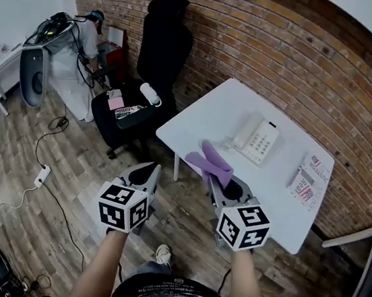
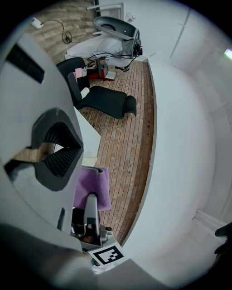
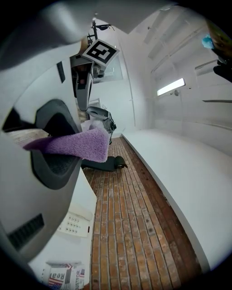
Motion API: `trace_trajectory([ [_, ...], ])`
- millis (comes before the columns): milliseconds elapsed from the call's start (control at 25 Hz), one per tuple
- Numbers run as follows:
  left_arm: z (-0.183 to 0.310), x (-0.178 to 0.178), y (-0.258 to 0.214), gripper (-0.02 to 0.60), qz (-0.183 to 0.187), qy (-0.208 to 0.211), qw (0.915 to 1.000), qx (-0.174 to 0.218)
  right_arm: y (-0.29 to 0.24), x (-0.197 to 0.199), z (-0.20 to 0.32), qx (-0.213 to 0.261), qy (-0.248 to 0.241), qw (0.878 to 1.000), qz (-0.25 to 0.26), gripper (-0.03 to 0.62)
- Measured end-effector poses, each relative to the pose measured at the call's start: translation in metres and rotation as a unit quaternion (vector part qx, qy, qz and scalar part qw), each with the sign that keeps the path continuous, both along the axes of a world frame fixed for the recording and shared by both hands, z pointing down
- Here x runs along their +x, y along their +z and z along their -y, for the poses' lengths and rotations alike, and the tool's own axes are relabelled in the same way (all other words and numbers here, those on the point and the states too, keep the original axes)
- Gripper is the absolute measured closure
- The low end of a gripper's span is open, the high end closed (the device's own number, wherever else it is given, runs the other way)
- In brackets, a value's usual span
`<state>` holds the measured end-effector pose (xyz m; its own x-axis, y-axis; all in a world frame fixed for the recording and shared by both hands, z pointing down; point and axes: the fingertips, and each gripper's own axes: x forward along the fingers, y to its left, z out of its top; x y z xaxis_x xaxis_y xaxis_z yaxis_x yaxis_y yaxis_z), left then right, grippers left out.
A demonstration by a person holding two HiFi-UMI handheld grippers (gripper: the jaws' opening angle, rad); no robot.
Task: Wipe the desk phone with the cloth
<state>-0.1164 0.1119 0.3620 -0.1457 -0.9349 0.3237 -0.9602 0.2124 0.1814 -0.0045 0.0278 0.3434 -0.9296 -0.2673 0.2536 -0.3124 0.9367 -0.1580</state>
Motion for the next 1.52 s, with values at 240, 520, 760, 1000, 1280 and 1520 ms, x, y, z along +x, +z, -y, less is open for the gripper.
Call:
trace_trajectory([
  [240, 0.023, -0.03, 0.007, 0.575, -0.007, 0.027, 0.9996, -0.002, 0.002, -0.025, 0.02, 0.0, 0.031, 1.0, -0.005, 0.546],
  [520, 0.068, -0.03, 0.012, 0.575, -0.015, 0.088, 0.996, 0.002, 0.002, -0.008, 0.056, 0.002, 0.104, 0.995, -0.008, 0.546],
  [760, 0.114, -0.002, 0.018, 0.575, -0.016, 0.151, 0.9884, -0.002, 0.01, 0.033, 0.09, -0.003, 0.172, 0.985, -0.012, 0.546],
  [1000, 0.153, 0.019, 0.025, 0.575, -0.01, 0.191, 0.9816, -0.006, 0.02, 0.067, 0.123, -0.01, 0.224, 0.975, -0.004, 0.546],
  [1280, 0.211, 0.034, 0.036, 0.575, -0.007, 0.218, 0.9759, -0.014, 0.031, 0.09, 0.181, -0.018, 0.26, 0.965, 0.006, 0.546],
  [1520, 0.273, 0.042, 0.045, 0.575, -0.007, 0.227, 0.9735, -0.027, 0.041, 0.102, 0.244, -0.026, 0.277, 0.96, 0.008, 0.546],
])
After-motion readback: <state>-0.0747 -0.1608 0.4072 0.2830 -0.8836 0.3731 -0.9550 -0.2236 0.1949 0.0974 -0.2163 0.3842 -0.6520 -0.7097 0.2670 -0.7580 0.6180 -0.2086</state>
